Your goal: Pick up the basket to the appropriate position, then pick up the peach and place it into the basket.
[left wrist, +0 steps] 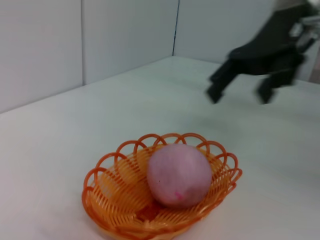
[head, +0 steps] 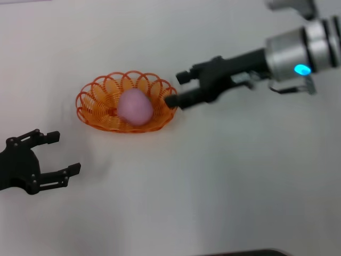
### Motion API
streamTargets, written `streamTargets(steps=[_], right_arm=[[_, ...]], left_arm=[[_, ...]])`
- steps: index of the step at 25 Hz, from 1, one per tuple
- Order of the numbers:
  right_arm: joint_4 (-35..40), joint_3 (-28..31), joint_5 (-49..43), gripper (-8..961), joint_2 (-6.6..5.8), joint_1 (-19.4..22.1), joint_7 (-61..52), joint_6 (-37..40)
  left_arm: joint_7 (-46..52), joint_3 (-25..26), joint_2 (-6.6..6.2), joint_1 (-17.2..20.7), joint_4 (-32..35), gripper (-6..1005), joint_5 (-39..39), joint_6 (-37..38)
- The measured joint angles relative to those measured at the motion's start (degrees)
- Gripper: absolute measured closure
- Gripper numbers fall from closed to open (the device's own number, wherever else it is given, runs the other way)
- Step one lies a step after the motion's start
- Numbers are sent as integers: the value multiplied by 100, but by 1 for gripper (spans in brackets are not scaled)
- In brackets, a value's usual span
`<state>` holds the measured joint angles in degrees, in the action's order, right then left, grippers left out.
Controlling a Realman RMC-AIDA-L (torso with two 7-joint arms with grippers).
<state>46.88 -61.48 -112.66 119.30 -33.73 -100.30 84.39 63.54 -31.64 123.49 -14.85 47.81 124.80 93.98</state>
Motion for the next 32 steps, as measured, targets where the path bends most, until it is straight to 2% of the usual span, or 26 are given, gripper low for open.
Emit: streamTargets(steps=[1, 4, 7, 11, 22, 28, 32], right_arm=[[0, 0, 0, 94, 0, 0, 0, 0], [-56, 573, 172, 95, 13, 406, 1226, 575], [-248, 990, 297, 96, 37, 736, 2072, 599], [-807, 1366, 326, 96, 9, 835, 2806, 520], [-1563, 1424, 276, 96, 33, 1014, 4359, 408], [-2339, 1464, 291, 95, 42, 1116, 5168, -121], [-2518, 1466, 296, 95, 45, 1119, 5316, -173]], left_arm=[[0, -1, 0, -2, 0, 107, -7, 2], [0, -1, 0, -22, 0, 108, -8, 4], [0, -1, 3, -39, 0, 108, -12, 7], [0, -1, 7, -49, 0, 108, -15, 65], [64, -1, -8, -37, -22, 108, -13, 184], [67, 0, 10, 20, -46, 107, 4, 288], [69, -10, 15, 27, -73, 107, 33, 334]])
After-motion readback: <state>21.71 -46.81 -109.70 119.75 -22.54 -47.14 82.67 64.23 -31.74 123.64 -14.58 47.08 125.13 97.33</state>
